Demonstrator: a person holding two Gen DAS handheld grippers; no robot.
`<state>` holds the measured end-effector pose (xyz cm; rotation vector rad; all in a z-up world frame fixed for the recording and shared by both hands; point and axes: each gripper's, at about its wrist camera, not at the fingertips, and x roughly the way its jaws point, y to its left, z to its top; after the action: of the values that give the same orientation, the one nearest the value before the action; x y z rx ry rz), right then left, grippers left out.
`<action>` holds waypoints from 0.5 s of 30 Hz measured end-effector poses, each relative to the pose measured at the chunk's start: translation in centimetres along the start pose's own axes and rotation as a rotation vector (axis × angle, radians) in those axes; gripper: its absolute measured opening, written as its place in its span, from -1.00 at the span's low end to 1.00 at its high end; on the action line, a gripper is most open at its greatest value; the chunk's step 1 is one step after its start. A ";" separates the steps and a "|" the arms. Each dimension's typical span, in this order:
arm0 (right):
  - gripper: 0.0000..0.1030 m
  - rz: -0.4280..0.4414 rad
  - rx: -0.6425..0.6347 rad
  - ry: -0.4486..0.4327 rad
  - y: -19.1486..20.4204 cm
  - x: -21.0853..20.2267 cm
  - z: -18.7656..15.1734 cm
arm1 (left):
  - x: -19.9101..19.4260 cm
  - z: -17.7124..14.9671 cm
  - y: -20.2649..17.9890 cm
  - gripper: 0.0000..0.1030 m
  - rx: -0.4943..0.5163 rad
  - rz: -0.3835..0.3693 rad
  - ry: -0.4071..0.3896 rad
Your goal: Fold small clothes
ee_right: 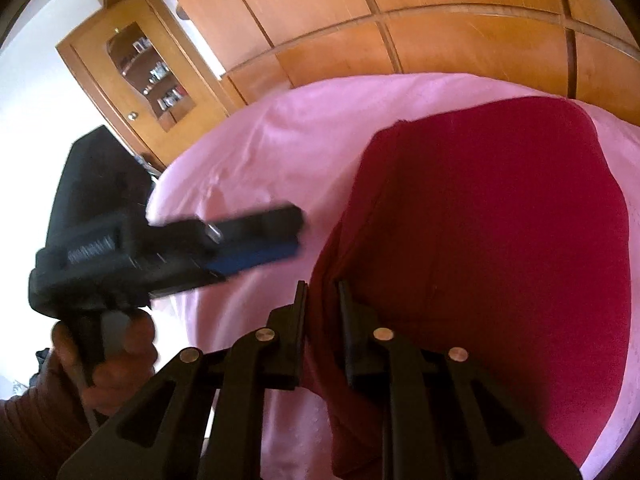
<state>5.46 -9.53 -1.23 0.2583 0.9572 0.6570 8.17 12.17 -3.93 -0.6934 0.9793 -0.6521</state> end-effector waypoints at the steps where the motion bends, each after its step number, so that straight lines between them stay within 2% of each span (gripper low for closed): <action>1: 0.02 0.034 0.001 -0.008 0.0 -0.7 -0.1 | 0.8 -0.2 -0.4 -0.19 0.014 0.020 0.018; 3: 0.28 0.035 -0.040 -0.035 0.3 -3.1 -0.9 | 1.5 -0.4 -0.8 -0.06 0.022 0.025 0.033; 5: 0.37 0.016 -0.061 -0.057 0.1 -4.8 -1.6 | 1.7 -0.4 -1.0 -0.06 0.022 0.028 0.048; 6: 0.50 -0.009 -0.053 -0.072 -0.6 -6.1 -2.2 | 1.8 -0.4 -1.0 -0.06 0.024 0.036 0.053; 11: 0.51 -0.118 0.006 -0.104 -4.2 -10.4 -5.4 | 2.0 0.1 -0.7 -0.06 -0.004 0.026 0.070; 15: 0.52 -0.182 0.095 -0.103 -6.8 -11.3 -7.4 | 1.6 0.2 -0.7 -0.05 -0.022 -0.007 0.066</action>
<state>-2.37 -22.45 -1.09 0.2827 0.9023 0.4279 8.87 10.58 -4.08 -0.6985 1.0463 -0.6750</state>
